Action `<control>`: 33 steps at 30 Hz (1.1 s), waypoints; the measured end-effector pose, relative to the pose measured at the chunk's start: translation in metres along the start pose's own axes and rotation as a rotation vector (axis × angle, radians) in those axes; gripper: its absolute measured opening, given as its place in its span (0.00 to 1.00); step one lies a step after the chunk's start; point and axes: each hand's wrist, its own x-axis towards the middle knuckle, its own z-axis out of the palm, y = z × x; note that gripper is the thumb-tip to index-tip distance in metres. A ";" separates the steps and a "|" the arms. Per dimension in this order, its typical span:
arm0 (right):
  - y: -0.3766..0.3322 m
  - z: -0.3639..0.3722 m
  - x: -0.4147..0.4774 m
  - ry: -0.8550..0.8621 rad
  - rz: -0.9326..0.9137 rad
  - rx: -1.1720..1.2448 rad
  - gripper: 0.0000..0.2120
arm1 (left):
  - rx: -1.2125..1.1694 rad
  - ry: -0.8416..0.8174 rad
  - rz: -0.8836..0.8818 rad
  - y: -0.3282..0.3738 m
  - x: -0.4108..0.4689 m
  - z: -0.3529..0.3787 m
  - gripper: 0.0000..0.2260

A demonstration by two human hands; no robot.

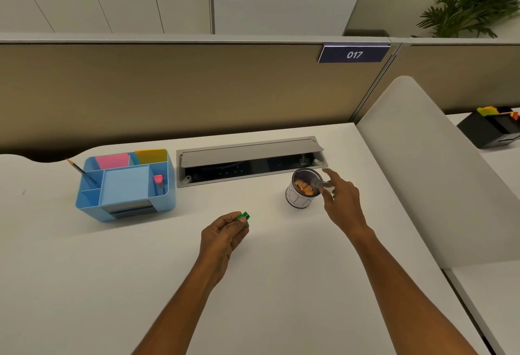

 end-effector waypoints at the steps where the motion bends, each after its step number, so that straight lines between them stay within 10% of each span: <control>1: -0.001 0.000 0.000 0.037 -0.006 0.003 0.17 | 0.002 0.000 0.001 0.001 0.000 0.000 0.08; 10: -0.021 -0.006 -0.028 0.033 0.442 0.948 0.10 | 0.022 0.004 0.020 0.011 -0.008 0.000 0.08; 19: -0.071 -0.003 -0.063 -0.199 0.503 1.504 0.15 | 0.019 0.002 0.062 0.038 -0.023 -0.002 0.08; 33: -0.130 0.031 -0.113 -0.327 0.166 1.080 0.14 | 0.175 -0.052 0.195 0.082 -0.075 -0.022 0.09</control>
